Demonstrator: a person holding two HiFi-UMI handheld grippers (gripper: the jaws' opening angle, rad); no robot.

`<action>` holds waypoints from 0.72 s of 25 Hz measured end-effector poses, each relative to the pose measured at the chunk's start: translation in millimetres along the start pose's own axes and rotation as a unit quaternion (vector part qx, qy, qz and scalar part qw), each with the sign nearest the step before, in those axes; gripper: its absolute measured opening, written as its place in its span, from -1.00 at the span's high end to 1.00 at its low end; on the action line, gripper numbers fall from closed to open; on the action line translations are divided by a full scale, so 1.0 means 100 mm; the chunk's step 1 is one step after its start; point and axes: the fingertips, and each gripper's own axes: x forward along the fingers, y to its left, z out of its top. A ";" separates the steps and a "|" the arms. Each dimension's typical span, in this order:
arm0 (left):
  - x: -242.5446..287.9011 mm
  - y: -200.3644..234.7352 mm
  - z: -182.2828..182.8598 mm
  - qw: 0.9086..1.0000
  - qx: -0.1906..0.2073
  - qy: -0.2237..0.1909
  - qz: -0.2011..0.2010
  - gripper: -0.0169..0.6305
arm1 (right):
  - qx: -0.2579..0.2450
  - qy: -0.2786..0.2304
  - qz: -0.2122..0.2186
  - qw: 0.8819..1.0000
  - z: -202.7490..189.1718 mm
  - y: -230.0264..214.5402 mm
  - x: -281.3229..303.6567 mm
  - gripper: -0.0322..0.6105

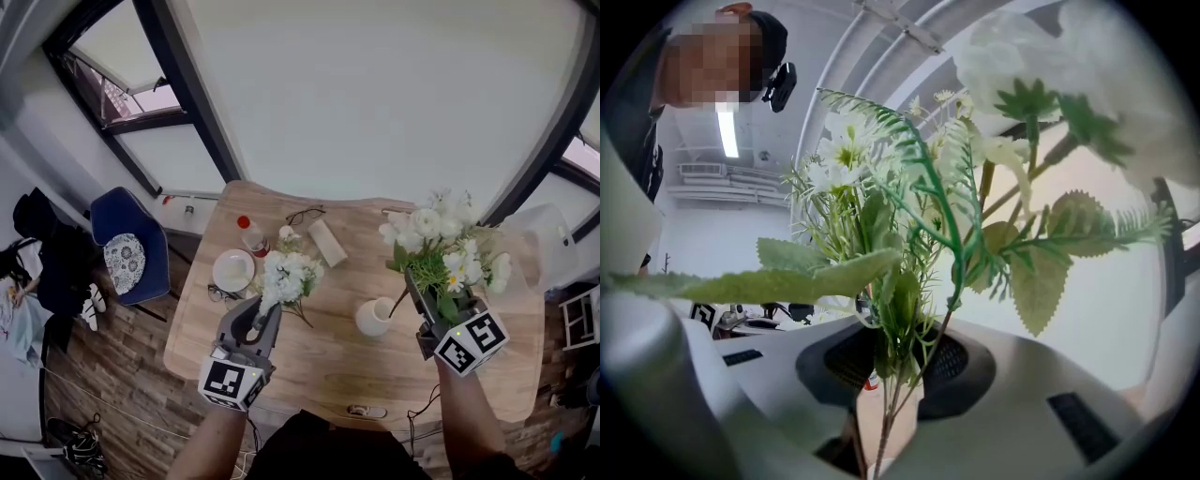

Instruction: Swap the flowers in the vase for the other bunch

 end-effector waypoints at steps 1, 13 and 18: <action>0.01 -0.03 -0.01 1.000 0.000 0.002 0.000 0.67 | 0.001 0.000 0.002 1.000 -0.01 -0.02 -0.01 0.56; -0.10 0.20 -0.20 1.000 -0.022 0.022 0.005 0.67 | -0.003 0.009 0.007 1.000 -0.32 0.05 0.30 0.56; -0.18 0.19 -0.26 0.999 -0.027 0.026 0.005 0.67 | -0.019 0.016 0.004 1.000 -0.44 0.09 0.32 0.56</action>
